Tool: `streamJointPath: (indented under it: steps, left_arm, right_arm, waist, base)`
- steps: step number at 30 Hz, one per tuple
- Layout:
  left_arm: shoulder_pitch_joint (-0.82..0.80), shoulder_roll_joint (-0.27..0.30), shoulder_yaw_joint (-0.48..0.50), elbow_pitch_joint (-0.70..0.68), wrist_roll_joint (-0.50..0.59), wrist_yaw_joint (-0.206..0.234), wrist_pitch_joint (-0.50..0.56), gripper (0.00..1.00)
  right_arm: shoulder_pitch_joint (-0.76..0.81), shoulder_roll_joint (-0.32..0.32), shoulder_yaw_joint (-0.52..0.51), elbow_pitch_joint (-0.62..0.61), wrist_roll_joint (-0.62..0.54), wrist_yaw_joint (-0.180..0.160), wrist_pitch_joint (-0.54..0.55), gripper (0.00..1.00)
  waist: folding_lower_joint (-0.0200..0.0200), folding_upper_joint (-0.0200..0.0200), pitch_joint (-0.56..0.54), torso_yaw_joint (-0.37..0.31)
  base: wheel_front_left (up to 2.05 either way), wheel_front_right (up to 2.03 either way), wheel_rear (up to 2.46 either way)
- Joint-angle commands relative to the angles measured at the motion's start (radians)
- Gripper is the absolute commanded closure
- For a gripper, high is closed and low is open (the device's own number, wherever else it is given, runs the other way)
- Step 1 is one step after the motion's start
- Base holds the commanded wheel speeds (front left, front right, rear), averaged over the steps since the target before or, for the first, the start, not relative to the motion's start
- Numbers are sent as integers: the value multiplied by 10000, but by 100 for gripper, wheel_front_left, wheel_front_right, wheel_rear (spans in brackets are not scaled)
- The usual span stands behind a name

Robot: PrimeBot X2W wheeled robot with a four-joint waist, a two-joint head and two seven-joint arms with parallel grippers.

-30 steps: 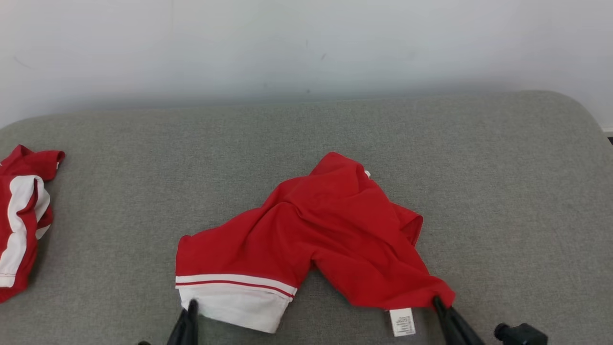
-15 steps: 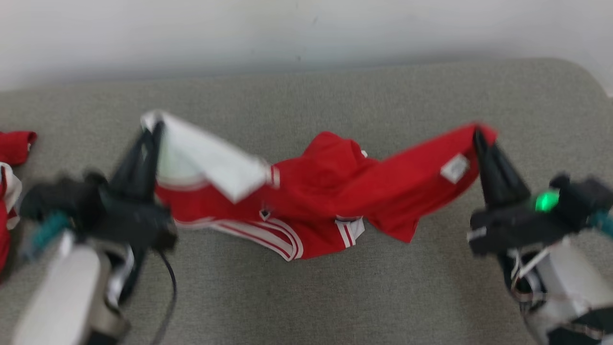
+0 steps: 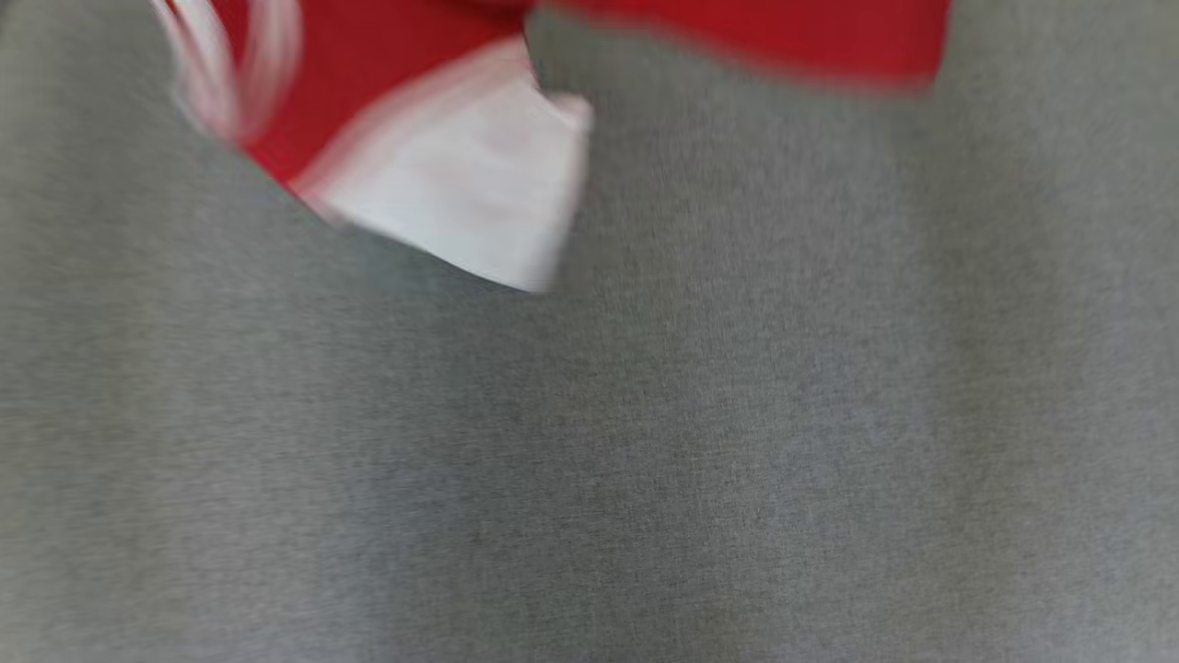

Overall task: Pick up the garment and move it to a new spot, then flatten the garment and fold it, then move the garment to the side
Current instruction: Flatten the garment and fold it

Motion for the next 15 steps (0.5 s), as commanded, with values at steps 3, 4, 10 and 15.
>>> streamJointPath:
  steps: [3, 4, 10, 15]
  left_arm:
    - [-1286, -8, -273, 489, 37, 23, 96, 100]
    - [-1884, -53, -228, 697, 26, 23, -7, 100]
    - [-4345, -293, -397, 2383, 87, 25, -569, 100]
    - [-5351, -600, -670, 3547, -344, 23, -1125, 100]
  right_arm:
    - [-1255, -98, 227, 425, 405, -20, 90, 100]
    - [-1797, -153, 297, 607, 509, -20, 90, 100]
    - [-4056, -361, 945, 1930, 615, -22, -47, 100]
    - [-5116, -508, 1368, 2822, 725, -22, -219, 100]
  waist:
    - [-4, -3, 1731, -571]
    - [-4, -3, 1831, -590]
    - [-4, -3, 2134, -745]
    - [-4, -3, 2216, -655]
  base:
    - [0, 0, 0]
    - [0, 0, 0]
    - [0, 0, 0]
    - [0, 0, 0]
